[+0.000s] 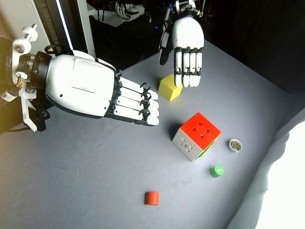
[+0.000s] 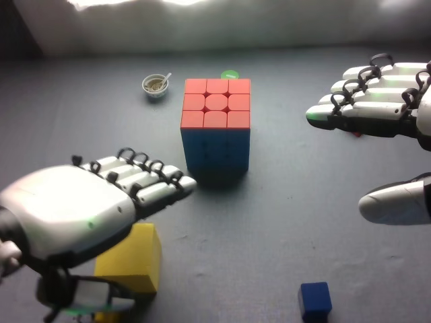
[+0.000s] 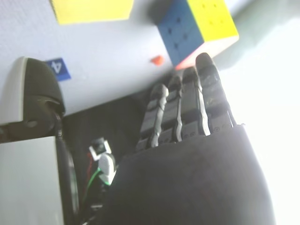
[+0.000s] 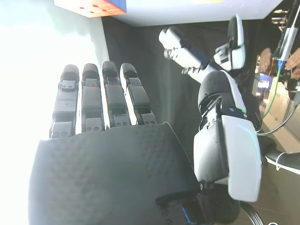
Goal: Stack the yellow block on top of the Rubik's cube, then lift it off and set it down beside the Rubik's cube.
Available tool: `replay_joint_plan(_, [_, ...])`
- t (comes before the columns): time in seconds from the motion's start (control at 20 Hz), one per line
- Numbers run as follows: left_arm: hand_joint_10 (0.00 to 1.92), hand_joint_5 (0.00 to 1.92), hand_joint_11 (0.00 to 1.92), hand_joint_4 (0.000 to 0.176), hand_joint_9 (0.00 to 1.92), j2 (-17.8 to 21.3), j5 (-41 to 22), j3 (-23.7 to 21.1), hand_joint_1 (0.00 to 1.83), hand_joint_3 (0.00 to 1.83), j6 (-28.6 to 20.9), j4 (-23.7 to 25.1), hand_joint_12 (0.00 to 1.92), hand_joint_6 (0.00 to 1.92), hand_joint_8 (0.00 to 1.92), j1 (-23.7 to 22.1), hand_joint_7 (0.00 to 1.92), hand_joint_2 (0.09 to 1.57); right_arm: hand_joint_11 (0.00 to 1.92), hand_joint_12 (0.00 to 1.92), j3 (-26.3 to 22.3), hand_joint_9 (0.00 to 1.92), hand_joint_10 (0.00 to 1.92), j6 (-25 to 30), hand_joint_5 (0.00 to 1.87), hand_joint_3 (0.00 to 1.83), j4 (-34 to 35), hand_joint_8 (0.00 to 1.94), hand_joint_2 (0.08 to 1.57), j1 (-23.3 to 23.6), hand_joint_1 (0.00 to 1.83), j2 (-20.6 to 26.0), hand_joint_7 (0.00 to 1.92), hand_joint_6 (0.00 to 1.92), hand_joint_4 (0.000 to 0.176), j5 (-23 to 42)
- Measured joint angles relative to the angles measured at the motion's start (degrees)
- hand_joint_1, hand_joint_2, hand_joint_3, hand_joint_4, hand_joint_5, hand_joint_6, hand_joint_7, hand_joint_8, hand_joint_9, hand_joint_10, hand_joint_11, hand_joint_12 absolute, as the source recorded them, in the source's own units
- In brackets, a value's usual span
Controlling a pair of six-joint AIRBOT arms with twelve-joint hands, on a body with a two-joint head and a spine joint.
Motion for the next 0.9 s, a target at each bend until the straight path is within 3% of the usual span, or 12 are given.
replay_joint_plan(0.35, [0.0, 0.0, 0.0, 0.0, 0.0, -4.1, -4.6, -0.6, 1.04, 0.0, 12.5, -14.4, 0.38, 0.0, 0.0, 0.4, 0.0, 0.98, 0.0, 0.0, 0.0, 0.04, 0.01, -0.3, 0.05, 0.01, 0.0, 0.01, 1.2, 0.0, 0.0, 0.0, 0.06, 0.01, 0.0, 0.0])
replay_joint_plan(0.65, [0.0, 0.0, 0.0, 0.0, 0.0, -6.4, -7.6, -1.3, 1.01, 0.01, 17.3, -19.6, 0.26, 0.0, 0.0, 2.2, 0.0, 1.02, 0.0, 0.0, 0.0, 0.03, 0.0, -0.3, 0.08, 0.01, 0.0, 0.0, 1.23, 0.0, 0.0, 0.0, 0.07, 0.01, 0.0, 0.0])
replay_joint_plan(0.75, [0.0, 0.0, 0.0, 0.0, 0.0, -7.2, -9.5, -1.3, 1.03, 0.0, 17.6, -20.5, 0.39, 0.0, 0.0, 3.5, 0.0, 1.0, 0.0, 0.0, 0.0, 0.05, 0.01, -0.3, 0.1, 0.01, 0.0, 0.01, 1.23, 0.0, 0.0, 0.0, 0.09, 0.01, 0.0, 0.0])
replay_joint_plan(0.9, [0.0, 0.0, 0.0, 0.0, 0.0, -7.6, -10.6, -0.8, 0.99, 0.0, 18.7, -21.4, 0.36, 0.0, 0.0, 4.0, 0.0, 1.02, 0.02, 0.01, 0.0, 0.09, 0.02, -0.3, 0.13, 0.01, 0.0, 0.02, 1.24, 0.0, 0.0, 0.0, 0.14, 0.02, 0.0, 0.0])
